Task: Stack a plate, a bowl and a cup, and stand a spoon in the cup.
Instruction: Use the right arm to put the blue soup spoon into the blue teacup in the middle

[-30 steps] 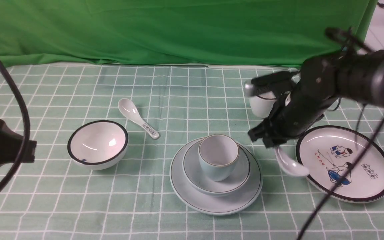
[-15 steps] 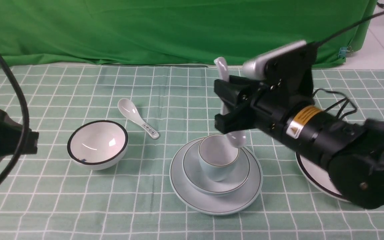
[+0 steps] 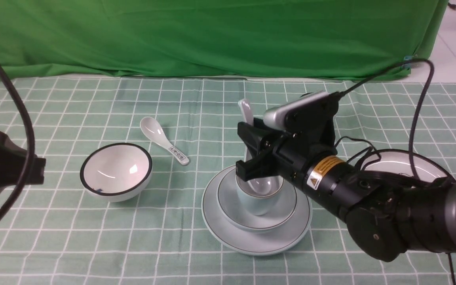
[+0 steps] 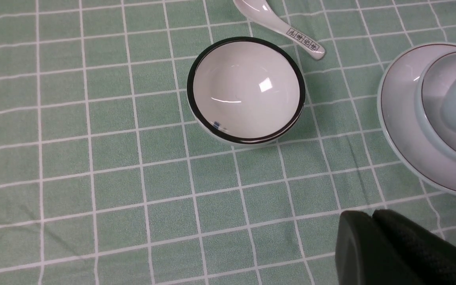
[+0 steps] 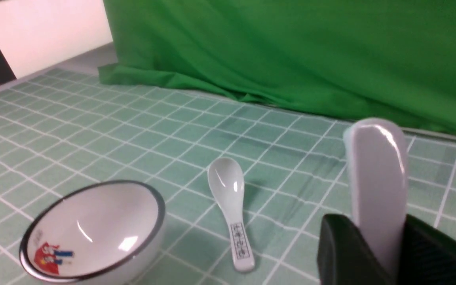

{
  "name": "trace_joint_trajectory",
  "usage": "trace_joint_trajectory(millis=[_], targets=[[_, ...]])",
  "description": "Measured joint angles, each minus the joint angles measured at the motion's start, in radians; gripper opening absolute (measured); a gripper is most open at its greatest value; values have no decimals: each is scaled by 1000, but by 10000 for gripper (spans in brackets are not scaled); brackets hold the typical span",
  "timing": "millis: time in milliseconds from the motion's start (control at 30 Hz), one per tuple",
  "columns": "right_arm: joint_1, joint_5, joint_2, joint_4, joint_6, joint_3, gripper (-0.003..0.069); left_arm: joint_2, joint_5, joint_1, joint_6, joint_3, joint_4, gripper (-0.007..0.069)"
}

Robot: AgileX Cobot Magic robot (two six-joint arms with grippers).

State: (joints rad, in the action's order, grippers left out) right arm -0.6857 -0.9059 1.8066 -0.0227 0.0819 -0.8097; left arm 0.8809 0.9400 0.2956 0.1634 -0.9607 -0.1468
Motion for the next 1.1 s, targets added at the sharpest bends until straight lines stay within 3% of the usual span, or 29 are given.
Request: trace_joint_trajectory(millis=[367,600,767,933,1067,1100], targets=[[0,-11,56,0,0,4,170,0,0,0,0,0,0,10],[0,25,48,0,0,5,295,0,0,0,0,0,0,10],[0,214,-49,0,-33,5,321,0,0,0,0,0,0,10],[2,608,-305,0,-108,5,313,0,0,0,0,0,0,10],[41,876,-512,0,-137,5,219,0,0,0,21,0,0,10],[96,1037,-648,0,-152,5,123,0,0,0,31,0,0,10]])
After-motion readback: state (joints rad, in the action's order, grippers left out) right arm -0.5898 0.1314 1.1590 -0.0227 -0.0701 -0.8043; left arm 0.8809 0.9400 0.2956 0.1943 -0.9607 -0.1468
